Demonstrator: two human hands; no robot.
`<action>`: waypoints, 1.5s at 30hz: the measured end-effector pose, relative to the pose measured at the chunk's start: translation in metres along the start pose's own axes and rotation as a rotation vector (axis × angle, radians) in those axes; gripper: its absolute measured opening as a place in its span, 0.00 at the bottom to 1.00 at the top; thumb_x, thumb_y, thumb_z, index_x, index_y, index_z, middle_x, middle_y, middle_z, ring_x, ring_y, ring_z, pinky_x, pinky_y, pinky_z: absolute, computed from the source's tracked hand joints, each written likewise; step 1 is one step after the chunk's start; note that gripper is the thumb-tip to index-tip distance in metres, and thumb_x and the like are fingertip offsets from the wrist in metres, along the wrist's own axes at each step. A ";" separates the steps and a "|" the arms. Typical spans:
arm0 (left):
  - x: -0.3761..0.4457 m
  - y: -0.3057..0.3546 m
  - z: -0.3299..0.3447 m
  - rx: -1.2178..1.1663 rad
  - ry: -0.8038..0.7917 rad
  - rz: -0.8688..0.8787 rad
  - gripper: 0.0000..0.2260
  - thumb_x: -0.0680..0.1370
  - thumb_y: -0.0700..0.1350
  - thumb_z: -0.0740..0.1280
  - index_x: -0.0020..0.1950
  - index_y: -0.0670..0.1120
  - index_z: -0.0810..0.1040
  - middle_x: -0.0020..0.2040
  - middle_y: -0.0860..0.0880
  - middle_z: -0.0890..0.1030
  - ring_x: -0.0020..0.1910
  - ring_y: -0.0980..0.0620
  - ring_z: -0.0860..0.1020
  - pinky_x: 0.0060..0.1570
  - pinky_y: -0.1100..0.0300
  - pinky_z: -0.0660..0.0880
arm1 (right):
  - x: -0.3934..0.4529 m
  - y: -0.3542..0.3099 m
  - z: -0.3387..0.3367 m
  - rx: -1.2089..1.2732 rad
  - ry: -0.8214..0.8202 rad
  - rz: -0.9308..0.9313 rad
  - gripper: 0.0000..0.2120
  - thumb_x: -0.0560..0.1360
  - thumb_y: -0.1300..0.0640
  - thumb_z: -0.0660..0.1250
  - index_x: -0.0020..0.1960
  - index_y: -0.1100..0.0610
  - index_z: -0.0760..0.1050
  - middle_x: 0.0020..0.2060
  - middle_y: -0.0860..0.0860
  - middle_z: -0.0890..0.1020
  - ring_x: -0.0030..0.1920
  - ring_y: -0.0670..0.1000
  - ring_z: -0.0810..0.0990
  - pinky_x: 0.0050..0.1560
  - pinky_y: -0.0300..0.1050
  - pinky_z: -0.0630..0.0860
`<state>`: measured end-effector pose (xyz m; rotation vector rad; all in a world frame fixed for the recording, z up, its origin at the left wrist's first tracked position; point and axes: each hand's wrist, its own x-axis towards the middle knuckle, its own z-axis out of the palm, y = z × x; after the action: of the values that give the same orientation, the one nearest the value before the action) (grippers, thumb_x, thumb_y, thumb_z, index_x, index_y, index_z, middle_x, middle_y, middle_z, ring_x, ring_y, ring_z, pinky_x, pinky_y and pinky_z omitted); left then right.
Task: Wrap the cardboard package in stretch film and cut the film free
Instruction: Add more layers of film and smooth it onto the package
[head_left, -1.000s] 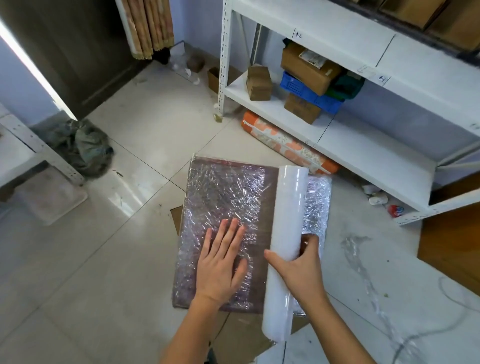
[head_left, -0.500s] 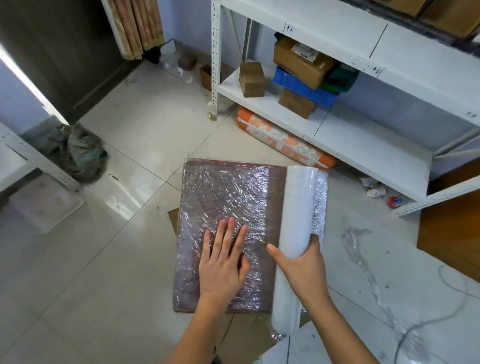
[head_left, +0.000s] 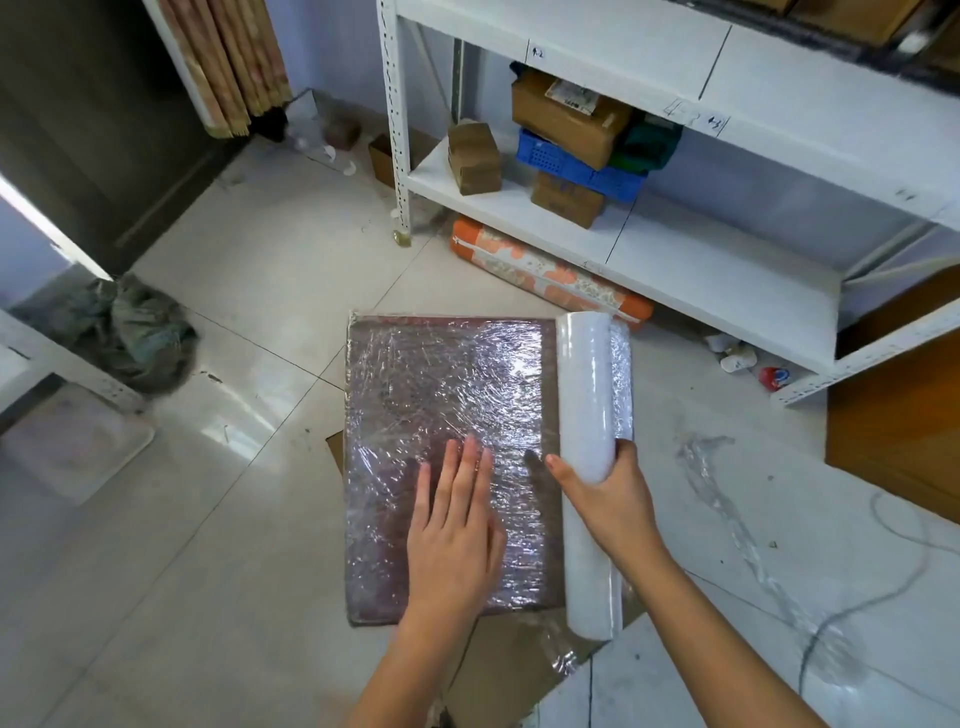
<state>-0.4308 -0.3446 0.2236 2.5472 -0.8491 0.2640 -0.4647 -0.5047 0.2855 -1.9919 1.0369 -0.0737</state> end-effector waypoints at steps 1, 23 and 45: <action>-0.002 0.008 0.007 0.015 -0.012 0.028 0.26 0.79 0.47 0.54 0.76 0.41 0.58 0.76 0.42 0.60 0.76 0.45 0.57 0.74 0.45 0.52 | 0.001 0.000 0.001 0.011 0.006 0.000 0.29 0.64 0.39 0.73 0.54 0.52 0.64 0.49 0.50 0.76 0.51 0.55 0.79 0.51 0.54 0.78; -0.014 0.019 0.033 -0.019 -0.102 -0.020 0.24 0.82 0.49 0.47 0.76 0.41 0.59 0.78 0.45 0.53 0.78 0.46 0.51 0.76 0.48 0.47 | -0.006 0.019 -0.020 0.108 -0.056 -0.062 0.27 0.65 0.53 0.78 0.54 0.54 0.64 0.45 0.40 0.73 0.46 0.43 0.76 0.46 0.42 0.74; 0.004 0.024 0.038 0.109 -0.181 0.164 0.24 0.82 0.50 0.47 0.76 0.41 0.59 0.78 0.44 0.56 0.77 0.46 0.54 0.74 0.45 0.51 | -0.004 0.019 -0.014 -0.158 0.083 0.023 0.33 0.63 0.42 0.76 0.58 0.57 0.66 0.53 0.53 0.77 0.54 0.57 0.78 0.50 0.52 0.76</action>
<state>-0.4405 -0.3819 0.1996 2.6349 -1.1435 0.1338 -0.4847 -0.5165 0.2820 -2.1341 1.1492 -0.0634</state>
